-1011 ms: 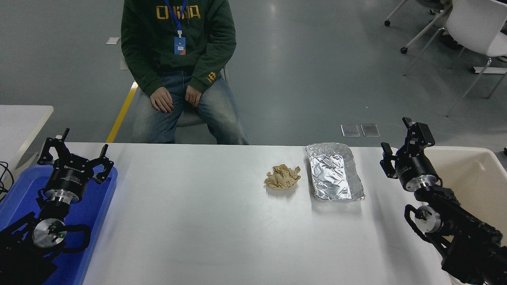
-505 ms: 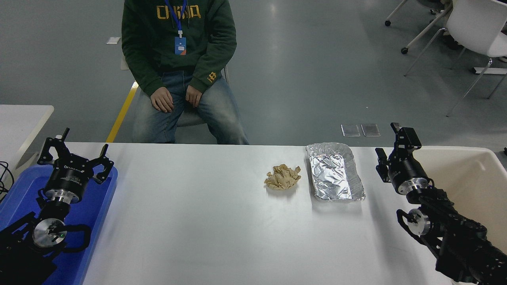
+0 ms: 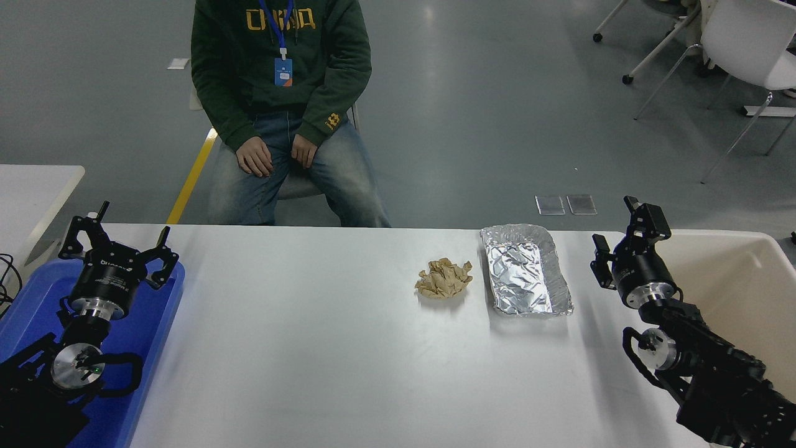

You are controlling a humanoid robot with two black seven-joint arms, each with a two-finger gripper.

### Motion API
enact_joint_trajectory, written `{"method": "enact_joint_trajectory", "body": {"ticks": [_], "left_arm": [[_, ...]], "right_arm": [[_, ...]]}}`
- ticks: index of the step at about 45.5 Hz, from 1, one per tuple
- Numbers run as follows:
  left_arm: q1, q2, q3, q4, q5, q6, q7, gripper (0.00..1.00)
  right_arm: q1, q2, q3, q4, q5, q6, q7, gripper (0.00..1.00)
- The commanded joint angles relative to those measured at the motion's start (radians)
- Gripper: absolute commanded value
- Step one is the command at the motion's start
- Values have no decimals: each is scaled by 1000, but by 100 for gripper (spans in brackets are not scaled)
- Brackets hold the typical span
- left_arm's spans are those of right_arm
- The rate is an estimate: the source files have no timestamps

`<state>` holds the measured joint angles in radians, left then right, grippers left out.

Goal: Clean the table surface

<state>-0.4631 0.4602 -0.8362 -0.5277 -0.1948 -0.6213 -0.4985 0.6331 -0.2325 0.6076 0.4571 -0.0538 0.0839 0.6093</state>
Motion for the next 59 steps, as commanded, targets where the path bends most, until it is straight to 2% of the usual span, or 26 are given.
{"method": "enact_joint_trajectory", "body": {"ticks": [1, 13, 19, 24, 29, 41, 53, 59], "left_arm": [[0, 0, 0, 0, 0, 0, 0, 100], [0, 0, 0, 0, 0, 0, 0, 100], [0, 0, 0, 0, 0, 0, 0, 100], [0, 0, 0, 0, 0, 0, 0, 100], [0, 0, 0, 0, 0, 0, 0, 100], [1, 0, 0, 0, 0, 0, 0, 100], [1, 0, 0, 0, 0, 0, 0, 100], [1, 0, 0, 0, 0, 0, 0, 100]], "right_arm": [[2, -39, -25, 61, 95, 17, -137, 100], [30, -163, -89, 210, 36, 20, -253, 100], [54, -255, -150, 343, -105, 20, -260, 100], [88, -295, -212, 380, -265, 25, -293, 100], [120, -304, -279, 374, -433, 24, -299, 100], [189, -304, -390, 368, -716, 10, -310, 100], [342, -306, -664, 353, -807, -9, -306, 100], [387, -303, -761, 342, -846, -76, -302, 99]]}}
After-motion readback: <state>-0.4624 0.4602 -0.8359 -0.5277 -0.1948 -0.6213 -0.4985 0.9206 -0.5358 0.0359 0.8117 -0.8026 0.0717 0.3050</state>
